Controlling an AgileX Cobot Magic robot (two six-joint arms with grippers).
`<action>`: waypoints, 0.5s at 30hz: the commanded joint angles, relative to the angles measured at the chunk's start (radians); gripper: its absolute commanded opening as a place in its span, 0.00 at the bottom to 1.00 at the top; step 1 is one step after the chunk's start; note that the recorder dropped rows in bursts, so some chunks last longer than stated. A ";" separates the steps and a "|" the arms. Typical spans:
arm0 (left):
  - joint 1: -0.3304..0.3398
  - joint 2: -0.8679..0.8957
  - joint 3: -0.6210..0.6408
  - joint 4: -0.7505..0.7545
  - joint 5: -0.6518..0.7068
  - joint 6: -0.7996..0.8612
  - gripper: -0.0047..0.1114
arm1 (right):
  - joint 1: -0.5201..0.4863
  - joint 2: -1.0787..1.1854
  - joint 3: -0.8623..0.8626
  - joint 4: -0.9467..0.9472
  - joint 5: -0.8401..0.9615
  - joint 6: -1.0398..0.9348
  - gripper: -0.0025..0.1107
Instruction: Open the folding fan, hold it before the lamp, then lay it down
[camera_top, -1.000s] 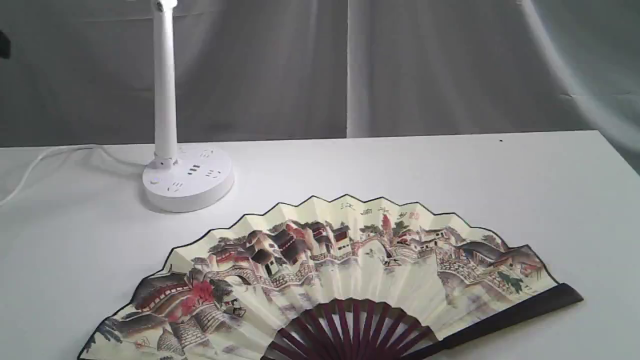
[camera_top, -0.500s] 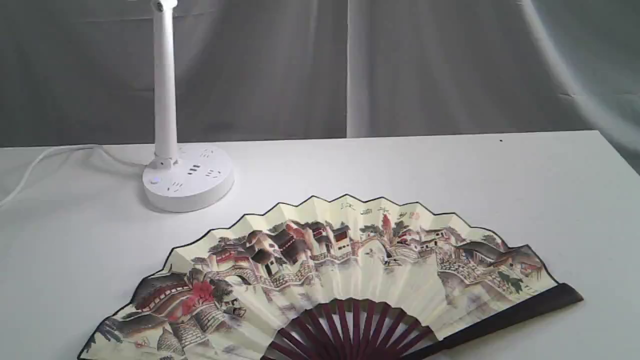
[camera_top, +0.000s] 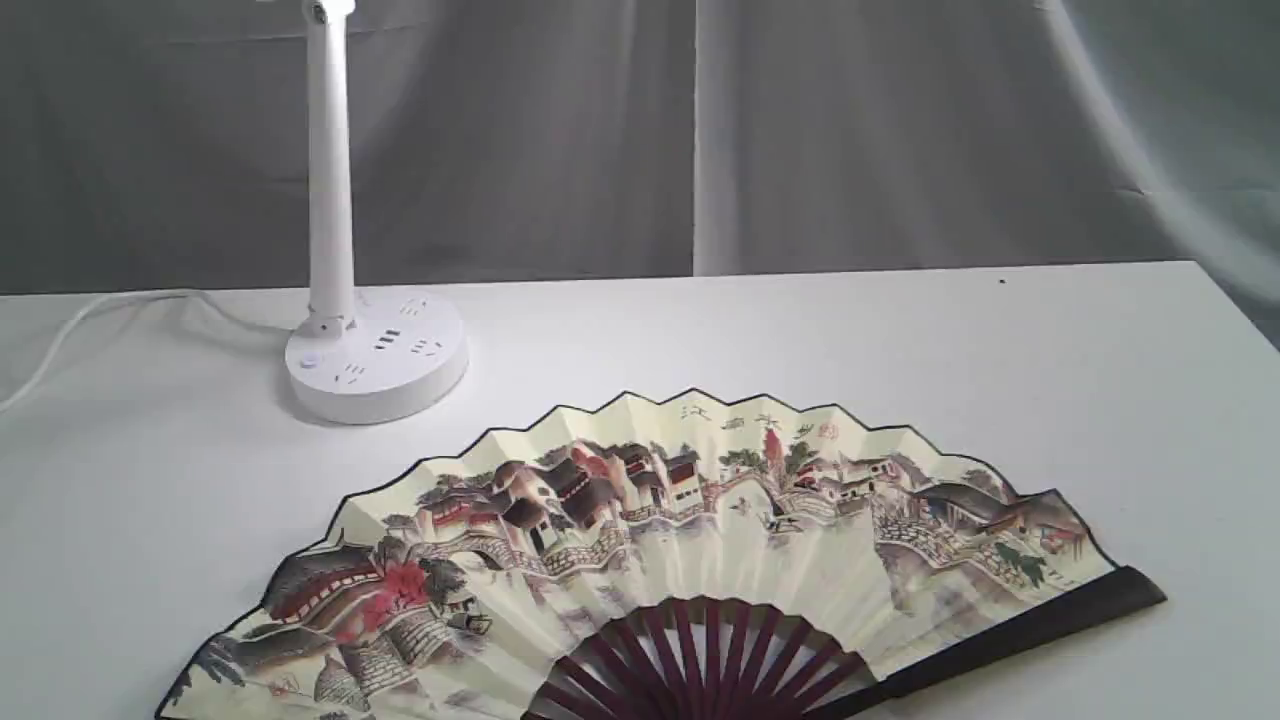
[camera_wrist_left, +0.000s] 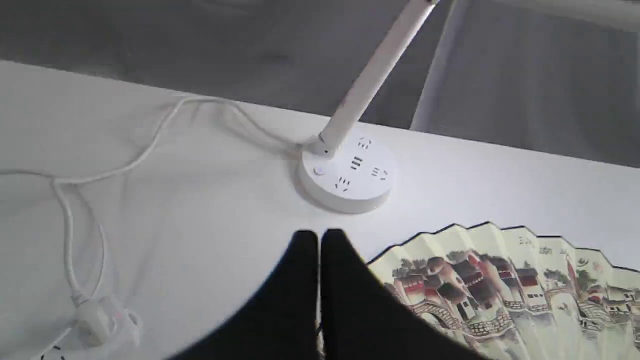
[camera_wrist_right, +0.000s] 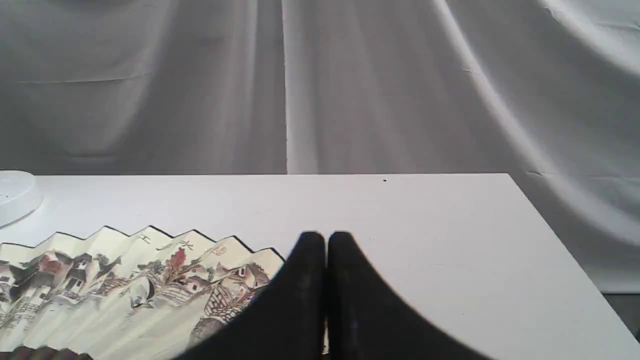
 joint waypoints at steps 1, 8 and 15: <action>0.002 -0.129 0.085 -0.050 -0.032 0.002 0.04 | -0.002 -0.003 0.004 0.006 0.002 0.000 0.02; 0.002 -0.350 0.222 -0.171 -0.075 0.062 0.04 | -0.002 -0.003 0.004 0.006 0.002 0.000 0.02; 0.002 -0.525 0.360 -0.186 -0.134 0.115 0.04 | -0.002 -0.003 0.004 0.006 0.002 0.005 0.02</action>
